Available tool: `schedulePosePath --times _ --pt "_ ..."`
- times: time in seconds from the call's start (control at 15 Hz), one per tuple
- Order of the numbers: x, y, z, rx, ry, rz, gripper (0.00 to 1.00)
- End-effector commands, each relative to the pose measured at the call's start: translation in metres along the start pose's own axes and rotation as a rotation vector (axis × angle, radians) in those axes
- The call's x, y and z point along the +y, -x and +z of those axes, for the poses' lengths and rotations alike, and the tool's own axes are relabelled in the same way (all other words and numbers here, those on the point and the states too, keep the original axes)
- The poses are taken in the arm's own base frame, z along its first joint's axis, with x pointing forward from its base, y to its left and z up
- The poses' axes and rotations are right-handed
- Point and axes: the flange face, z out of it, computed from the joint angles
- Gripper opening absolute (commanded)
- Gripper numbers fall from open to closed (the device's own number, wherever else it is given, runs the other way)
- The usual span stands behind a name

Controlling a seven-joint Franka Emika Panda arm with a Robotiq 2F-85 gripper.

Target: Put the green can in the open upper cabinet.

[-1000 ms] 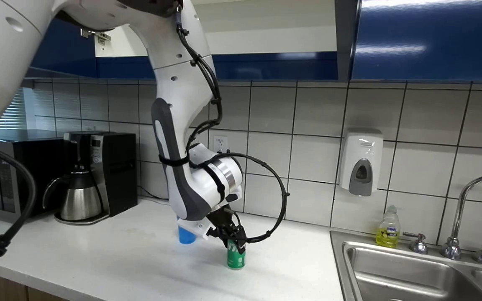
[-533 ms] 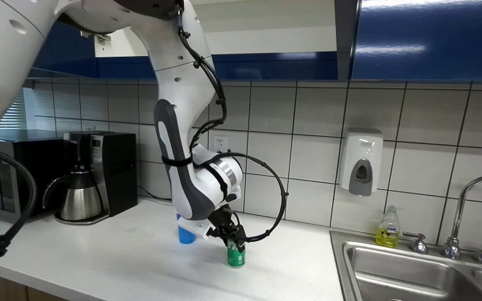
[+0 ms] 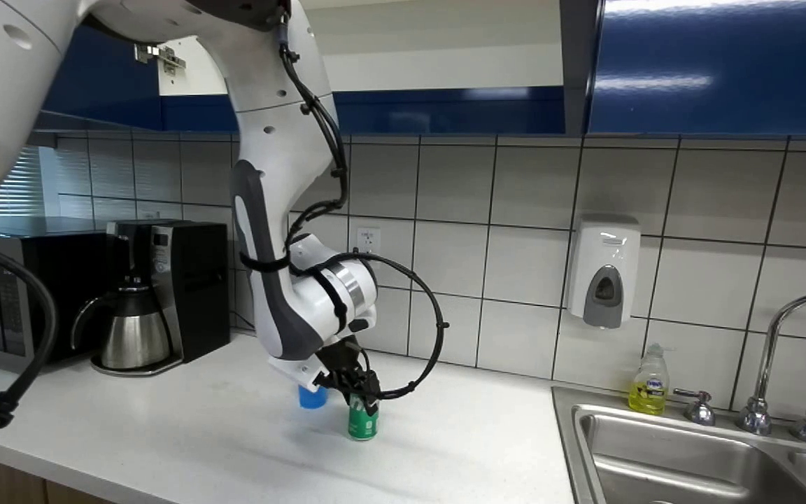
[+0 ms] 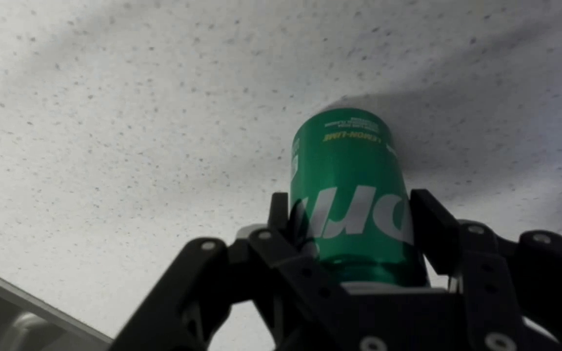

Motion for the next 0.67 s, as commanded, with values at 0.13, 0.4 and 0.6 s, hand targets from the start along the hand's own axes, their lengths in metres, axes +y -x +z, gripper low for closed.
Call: schedulePosePath --times 0.13,0.4,0.6 --pt "-0.035 0.023 -0.06 -0.015 -0.039 -0.075 0.38" --pt "-0.058 0.038 -0.095 -0.06 -0.07 -0.119 0.38" --pt "-0.073 0.043 -0.126 -0.09 -0.078 -0.158 0.38"
